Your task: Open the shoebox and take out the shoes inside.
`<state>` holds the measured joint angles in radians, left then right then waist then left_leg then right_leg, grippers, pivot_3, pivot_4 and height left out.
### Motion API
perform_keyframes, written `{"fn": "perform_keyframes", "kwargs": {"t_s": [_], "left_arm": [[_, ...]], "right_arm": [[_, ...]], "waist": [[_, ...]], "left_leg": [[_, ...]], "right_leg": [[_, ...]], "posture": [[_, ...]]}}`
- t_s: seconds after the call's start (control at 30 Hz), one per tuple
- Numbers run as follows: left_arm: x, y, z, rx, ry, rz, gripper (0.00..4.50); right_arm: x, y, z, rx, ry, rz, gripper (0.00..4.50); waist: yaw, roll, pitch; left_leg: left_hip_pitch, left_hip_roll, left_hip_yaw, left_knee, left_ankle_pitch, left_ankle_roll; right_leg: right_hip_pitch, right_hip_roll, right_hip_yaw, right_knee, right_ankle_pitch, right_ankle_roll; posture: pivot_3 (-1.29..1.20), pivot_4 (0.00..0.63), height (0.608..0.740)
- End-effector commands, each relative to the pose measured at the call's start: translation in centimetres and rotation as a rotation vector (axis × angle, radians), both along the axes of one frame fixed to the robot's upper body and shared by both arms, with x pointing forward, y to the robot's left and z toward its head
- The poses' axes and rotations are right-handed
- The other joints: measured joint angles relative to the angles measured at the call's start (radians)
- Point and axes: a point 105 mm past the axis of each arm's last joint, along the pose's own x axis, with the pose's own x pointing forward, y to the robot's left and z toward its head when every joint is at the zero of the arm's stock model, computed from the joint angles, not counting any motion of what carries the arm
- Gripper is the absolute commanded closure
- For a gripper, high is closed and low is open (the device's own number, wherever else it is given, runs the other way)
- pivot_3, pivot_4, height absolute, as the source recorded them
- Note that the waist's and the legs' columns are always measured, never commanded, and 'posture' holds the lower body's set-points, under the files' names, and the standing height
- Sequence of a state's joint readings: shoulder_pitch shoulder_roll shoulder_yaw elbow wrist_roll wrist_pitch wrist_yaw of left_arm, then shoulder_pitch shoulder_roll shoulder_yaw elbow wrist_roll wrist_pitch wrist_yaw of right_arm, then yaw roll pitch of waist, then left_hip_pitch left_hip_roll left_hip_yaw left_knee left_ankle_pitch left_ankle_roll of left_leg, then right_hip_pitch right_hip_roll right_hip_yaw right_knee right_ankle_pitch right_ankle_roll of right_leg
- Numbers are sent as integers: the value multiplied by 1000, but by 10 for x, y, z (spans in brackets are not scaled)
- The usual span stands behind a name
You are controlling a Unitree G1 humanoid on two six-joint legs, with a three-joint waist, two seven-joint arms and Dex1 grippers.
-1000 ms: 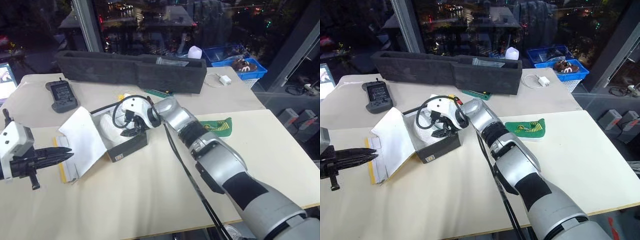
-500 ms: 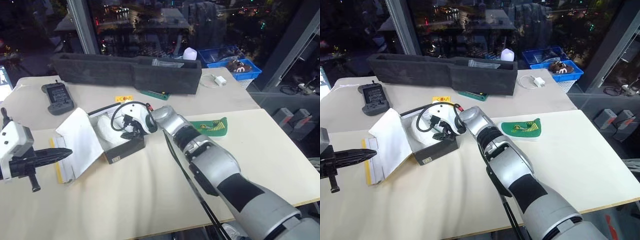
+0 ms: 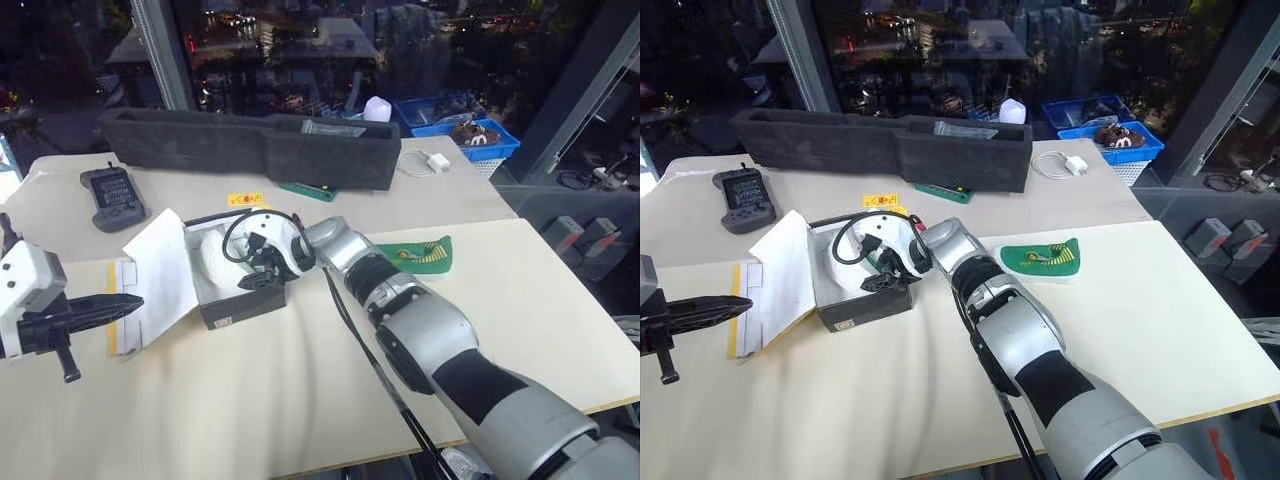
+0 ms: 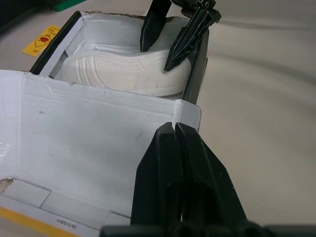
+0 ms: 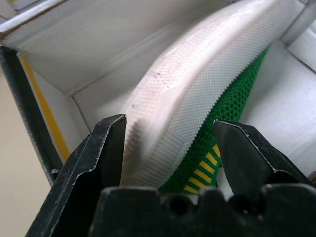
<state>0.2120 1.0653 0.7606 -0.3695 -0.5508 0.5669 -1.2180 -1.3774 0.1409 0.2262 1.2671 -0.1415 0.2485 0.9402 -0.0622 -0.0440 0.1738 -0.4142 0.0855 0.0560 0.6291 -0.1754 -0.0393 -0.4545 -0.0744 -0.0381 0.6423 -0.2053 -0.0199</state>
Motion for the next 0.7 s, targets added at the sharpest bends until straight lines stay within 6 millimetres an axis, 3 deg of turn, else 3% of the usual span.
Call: {"fn": "perform_keyframes", "kwargs": {"t_s": [0.03,0.2,0.3,0.47,0.7], "left_arm": [[1,-3,7,22,-43,-13,4500],[3,-2,8,24,-51,-5,4500],[3,-2,8,25,-54,-3,4500],[5,-1,7,25,-59,1,4500],[7,-4,5,22,-55,-11,4500]], "right_arm": [[-14,0,-43,-103,77,-6,1619],[-15,2,-41,-100,75,2,3166],[-15,4,-39,-93,73,4,3874],[-14,12,-26,-46,47,14,4174],[-7,23,38,110,-48,62,4174]], "waist": [[1,0,0],[2,0,-1],[2,-1,-1],[1,-1,-1],[0,-1,-1]], "left_leg": [[0,0,0,0,-2,-3],[1,0,-1,0,-2,-3],[1,0,-1,0,-2,-3],[1,0,-1,-1,2,3],[-1,0,-1,-2,2,3]], "right_leg": [[0,0,0,0,0,0],[1,0,0,1,0,0],[1,0,0,1,1,1],[0,0,0,0,2,4],[-2,1,0,0,2,4]], "posture": [[0,150,732],[0,150,732],[0,150,732],[0,150,732],[0,150,732]]}}
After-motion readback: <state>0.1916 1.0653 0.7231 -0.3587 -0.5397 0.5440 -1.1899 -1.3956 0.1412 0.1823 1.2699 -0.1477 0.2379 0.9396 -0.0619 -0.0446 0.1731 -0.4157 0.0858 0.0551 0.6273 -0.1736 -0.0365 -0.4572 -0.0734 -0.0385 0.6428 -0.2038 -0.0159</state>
